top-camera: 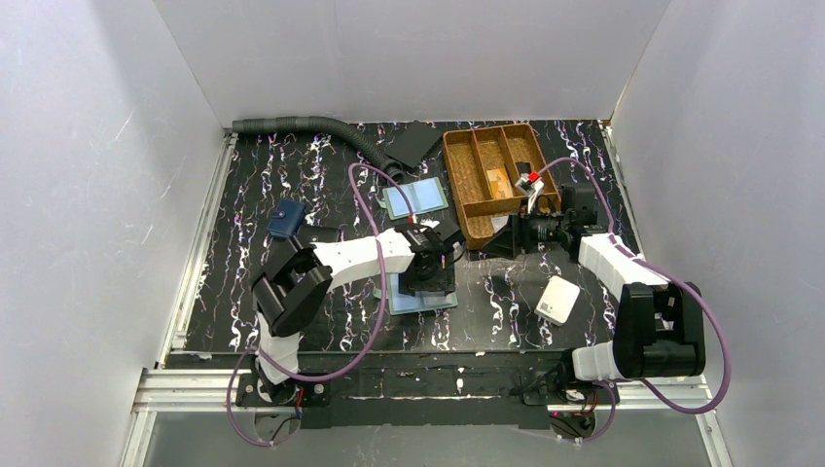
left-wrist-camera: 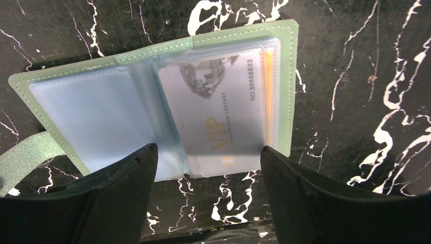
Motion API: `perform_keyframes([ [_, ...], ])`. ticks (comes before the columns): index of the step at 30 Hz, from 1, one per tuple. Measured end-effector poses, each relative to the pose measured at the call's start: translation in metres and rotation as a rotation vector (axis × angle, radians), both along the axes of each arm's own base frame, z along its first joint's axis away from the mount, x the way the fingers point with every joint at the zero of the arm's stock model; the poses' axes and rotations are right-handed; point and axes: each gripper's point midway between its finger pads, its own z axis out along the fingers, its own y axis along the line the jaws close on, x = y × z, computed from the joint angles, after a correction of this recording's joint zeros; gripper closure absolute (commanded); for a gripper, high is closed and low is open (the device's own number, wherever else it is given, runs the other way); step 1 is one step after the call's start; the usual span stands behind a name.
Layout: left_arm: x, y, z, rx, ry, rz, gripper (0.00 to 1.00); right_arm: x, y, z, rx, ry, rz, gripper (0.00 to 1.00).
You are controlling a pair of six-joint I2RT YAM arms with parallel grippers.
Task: Take the credit cards out of the card holder
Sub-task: Remove the credit card from the card holder.
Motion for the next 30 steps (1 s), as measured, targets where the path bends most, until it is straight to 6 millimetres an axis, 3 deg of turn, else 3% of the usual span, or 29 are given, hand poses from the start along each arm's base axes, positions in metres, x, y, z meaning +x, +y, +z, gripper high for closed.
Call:
perform_keyframes([
  [21,0.0036,-0.0012,-0.002,0.053,0.019,-0.001,0.27,-0.0014,0.0014,-0.0026,-0.004,0.011,0.005,0.19],
  [25,0.0036,-0.0013,-0.002,0.052,0.019,-0.001,0.33,-0.0023,0.0028,-0.0023,-0.004,0.014,0.01,0.19],
  [27,0.0037,-0.0013,-0.0021,0.052,0.019,0.0,0.44,-0.0031,0.0033,-0.0027,-0.005,0.017,0.012,0.19],
  [30,0.0032,-0.0012,-0.0036,0.05,0.02,0.003,0.47,-0.005,0.0054,-0.0058,-0.006,0.032,0.02,0.19],
])
